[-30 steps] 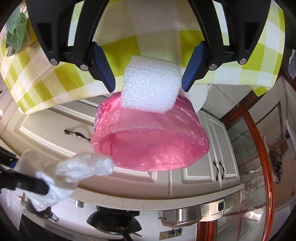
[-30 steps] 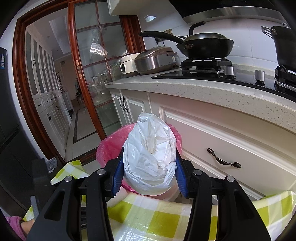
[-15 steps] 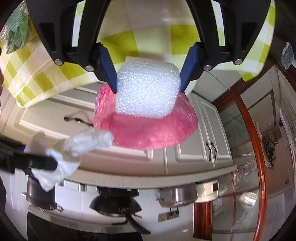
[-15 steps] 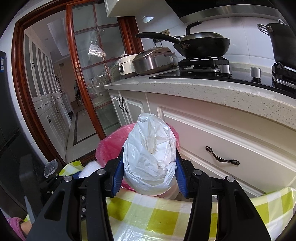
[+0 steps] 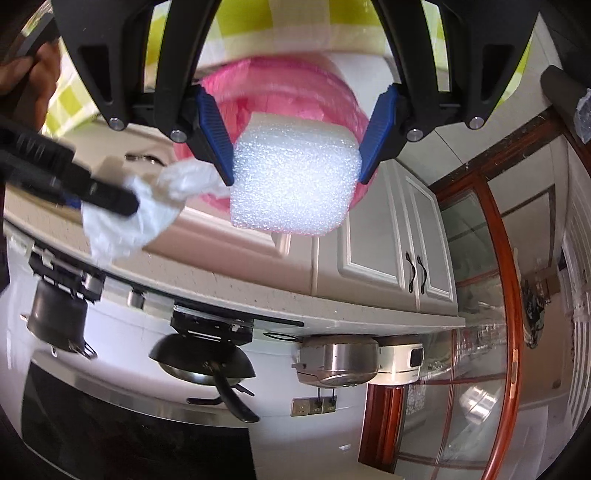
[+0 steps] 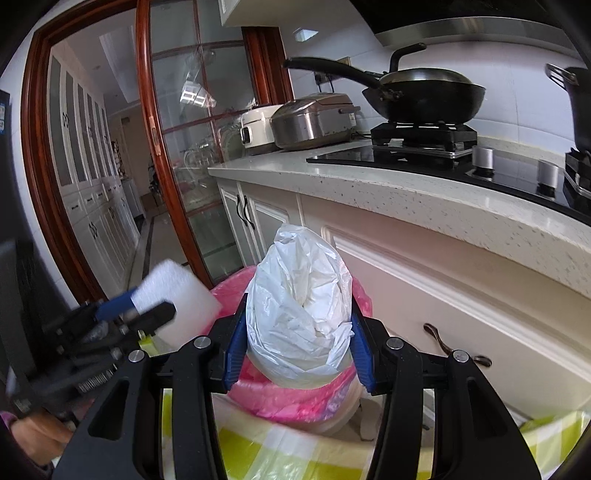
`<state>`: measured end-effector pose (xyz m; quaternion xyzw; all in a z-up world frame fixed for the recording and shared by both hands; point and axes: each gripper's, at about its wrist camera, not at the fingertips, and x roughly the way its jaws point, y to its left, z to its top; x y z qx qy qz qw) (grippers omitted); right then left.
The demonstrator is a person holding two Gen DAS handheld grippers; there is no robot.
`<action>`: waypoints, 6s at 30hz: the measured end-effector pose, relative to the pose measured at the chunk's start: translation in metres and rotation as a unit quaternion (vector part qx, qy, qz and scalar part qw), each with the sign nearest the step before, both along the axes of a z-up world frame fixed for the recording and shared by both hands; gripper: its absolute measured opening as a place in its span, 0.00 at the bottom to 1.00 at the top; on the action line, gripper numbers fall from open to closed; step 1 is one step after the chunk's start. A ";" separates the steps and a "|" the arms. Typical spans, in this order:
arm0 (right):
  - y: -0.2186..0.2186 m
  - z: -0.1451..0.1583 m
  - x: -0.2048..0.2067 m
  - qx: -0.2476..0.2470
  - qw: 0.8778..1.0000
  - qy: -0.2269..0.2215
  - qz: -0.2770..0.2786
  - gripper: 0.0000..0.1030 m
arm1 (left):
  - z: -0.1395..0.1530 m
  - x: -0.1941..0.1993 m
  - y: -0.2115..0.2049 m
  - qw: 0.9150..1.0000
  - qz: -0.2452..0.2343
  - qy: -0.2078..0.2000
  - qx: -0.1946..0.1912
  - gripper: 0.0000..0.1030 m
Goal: Collect trash
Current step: 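Open the left tool over the bin while the right tool releases the plastic bag, then move both tools back over the trash on the table, then grasp the crumpled white paper cup with black script using the right tool, then grasp the white foam block with the left tool, then carry the paper cup and foam block with both tools over the pink bin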
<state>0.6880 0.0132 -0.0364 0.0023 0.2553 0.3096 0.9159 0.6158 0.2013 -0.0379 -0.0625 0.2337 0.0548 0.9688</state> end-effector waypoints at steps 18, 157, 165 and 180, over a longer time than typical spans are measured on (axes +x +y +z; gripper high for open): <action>0.010 -0.029 0.036 -0.008 1.000 0.018 0.014 0.72 | -0.014 0.056 0.031 0.999 0.010 0.018 -0.026 0.72; -0.105 0.025 -0.283 0.007 0.999 -0.022 0.022 0.64 | 0.041 -0.324 -0.075 0.999 0.003 -0.034 0.001 0.78; -0.081 0.040 -0.226 0.006 0.999 -0.029 0.034 0.64 | 0.053 -0.262 -0.048 0.999 0.007 -0.029 -0.017 0.78; -0.044 0.038 -0.109 -0.005 0.998 -0.013 0.056 0.64 | 0.054 -0.124 -0.026 1.000 -0.017 -0.006 0.010 0.78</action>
